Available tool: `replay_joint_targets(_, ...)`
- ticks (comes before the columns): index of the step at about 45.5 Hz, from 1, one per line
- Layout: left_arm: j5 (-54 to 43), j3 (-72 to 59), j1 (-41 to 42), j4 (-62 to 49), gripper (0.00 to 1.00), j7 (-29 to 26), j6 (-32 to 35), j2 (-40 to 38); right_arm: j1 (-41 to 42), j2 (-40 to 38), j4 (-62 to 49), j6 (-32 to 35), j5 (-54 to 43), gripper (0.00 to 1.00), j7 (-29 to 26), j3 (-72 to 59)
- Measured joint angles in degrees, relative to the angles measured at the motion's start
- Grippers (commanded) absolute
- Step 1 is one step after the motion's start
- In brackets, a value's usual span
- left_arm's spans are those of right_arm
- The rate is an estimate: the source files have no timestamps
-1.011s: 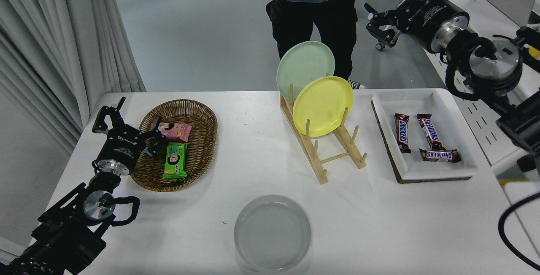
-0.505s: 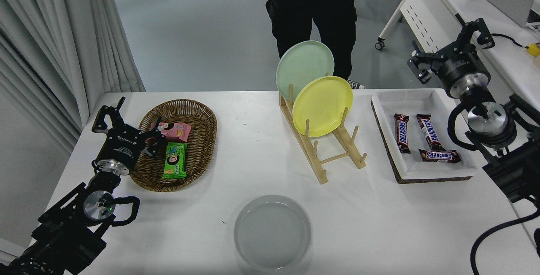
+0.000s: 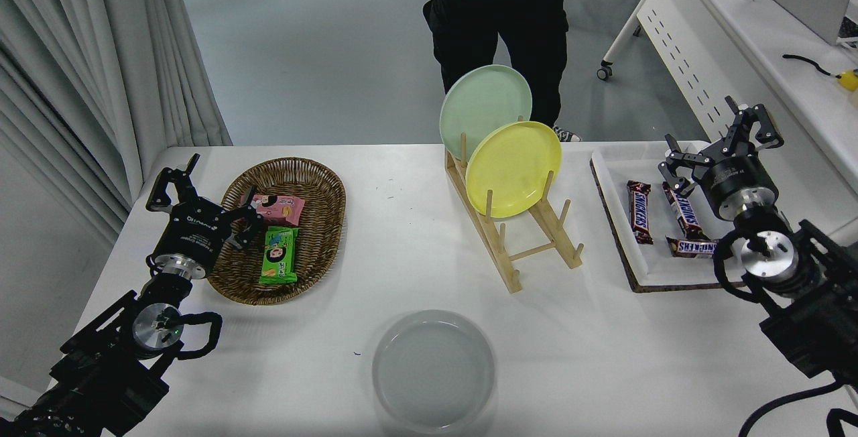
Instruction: Place the plate on the table
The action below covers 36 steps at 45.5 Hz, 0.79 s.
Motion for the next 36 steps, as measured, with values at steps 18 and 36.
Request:
replay_joint_targets(18,0.0,0.0,0.0,0.0,1.00,0.0,0.0,0.0,1.3,4.7,-10.1,7.3,-0.2,1.00,-0.7,-0.2)
replay_joint_targets(36,0.0,0.0,0.0,0.0,1.00,0.0,0.0,0.0,1.6,6.3,-11.5,8.9,-0.1,1.00,-0.7,-1.8)
